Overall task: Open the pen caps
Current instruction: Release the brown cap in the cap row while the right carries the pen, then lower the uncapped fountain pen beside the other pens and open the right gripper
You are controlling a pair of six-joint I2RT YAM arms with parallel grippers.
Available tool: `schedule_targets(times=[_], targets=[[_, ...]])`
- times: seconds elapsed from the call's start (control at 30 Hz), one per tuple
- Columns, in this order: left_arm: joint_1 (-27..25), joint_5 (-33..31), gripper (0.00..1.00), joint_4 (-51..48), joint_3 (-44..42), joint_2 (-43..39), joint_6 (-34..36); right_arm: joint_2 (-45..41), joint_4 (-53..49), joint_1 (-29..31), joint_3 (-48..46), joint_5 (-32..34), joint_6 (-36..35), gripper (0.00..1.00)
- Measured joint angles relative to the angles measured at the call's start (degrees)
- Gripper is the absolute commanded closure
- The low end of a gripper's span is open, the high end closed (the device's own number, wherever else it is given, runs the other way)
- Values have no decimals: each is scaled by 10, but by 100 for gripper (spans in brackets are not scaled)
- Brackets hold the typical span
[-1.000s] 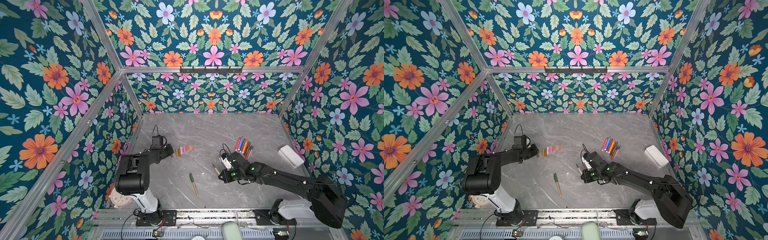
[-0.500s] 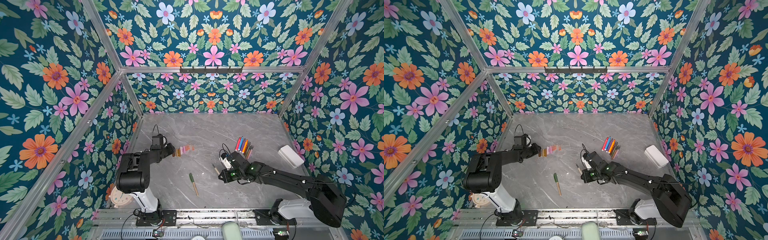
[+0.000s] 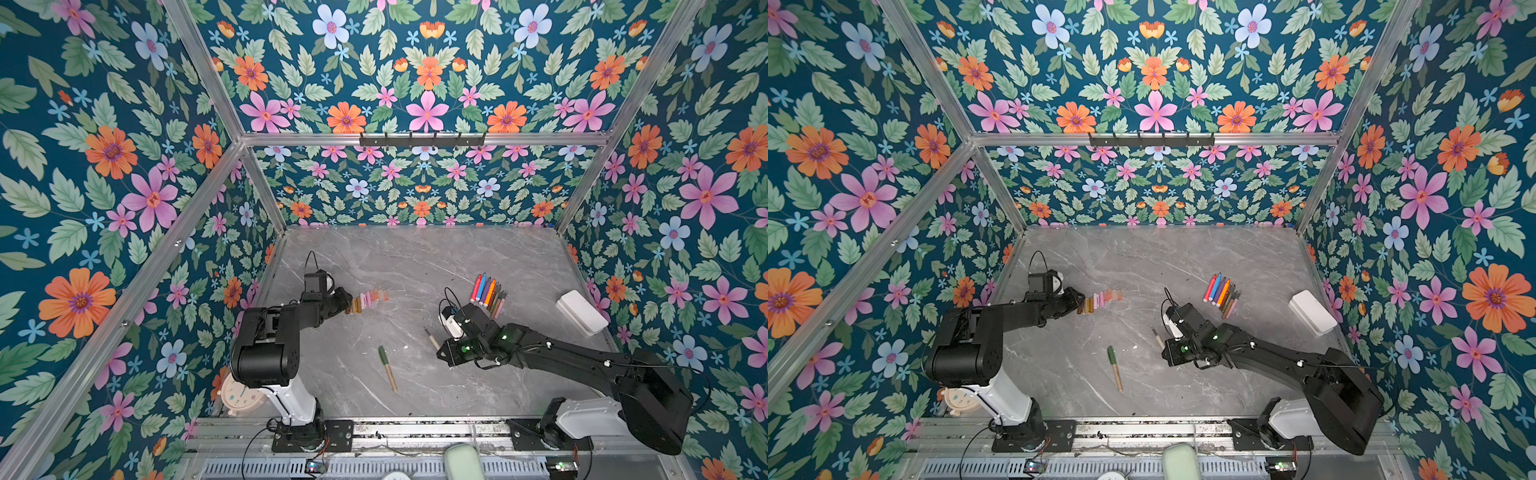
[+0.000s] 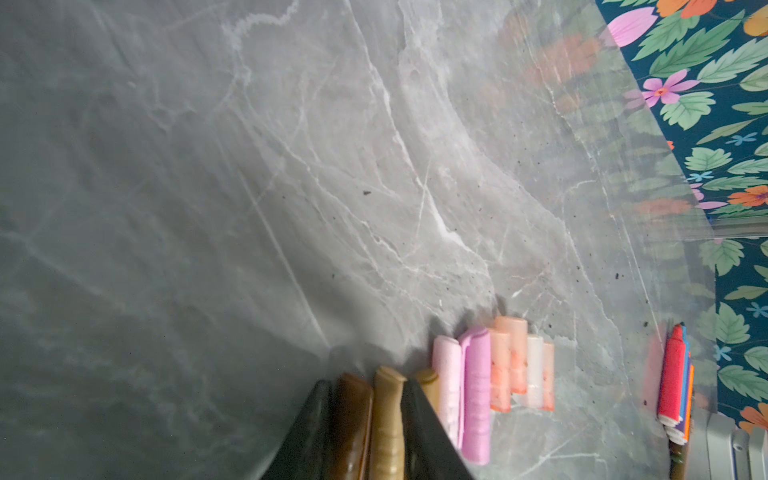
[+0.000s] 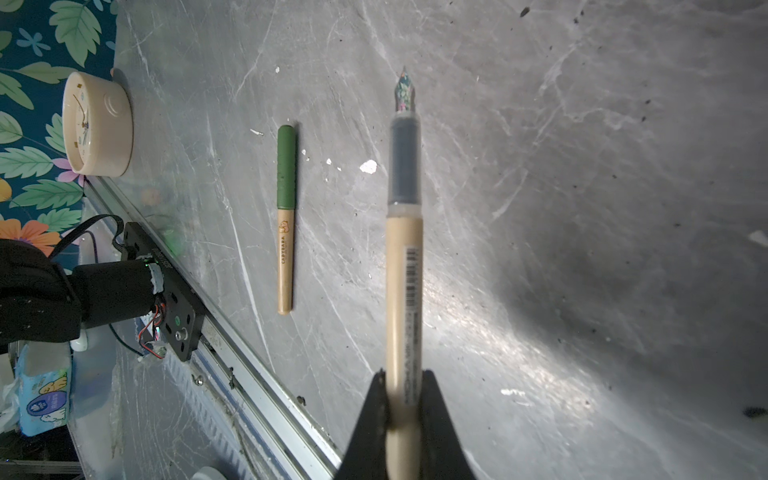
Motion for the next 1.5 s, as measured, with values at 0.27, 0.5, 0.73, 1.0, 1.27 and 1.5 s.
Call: schedule_targets(times=[0.27,0.5,0.73,1.0,1.27,1.5], targets=[[0,-1,67,-1,-6,-6,-2,-2,-2,0,0,4,0,100],[0,-20,66,-4,-31,-55,-2,-50,-28,-142,-11,-34,4,100],[0,-58,66,-14,-73,-174,-2,-91,-36,-427,-55,-87,22,100],[0,-100,66,12,-169,-335,3,-6,1,-541,-75,-112,33,100],[-2,-153,66,23,-205,-401,19,89,81,-543,-68,-129,14,86],[-2,-153,66,24,-203,-397,23,107,108,-542,-60,-167,15,51]])
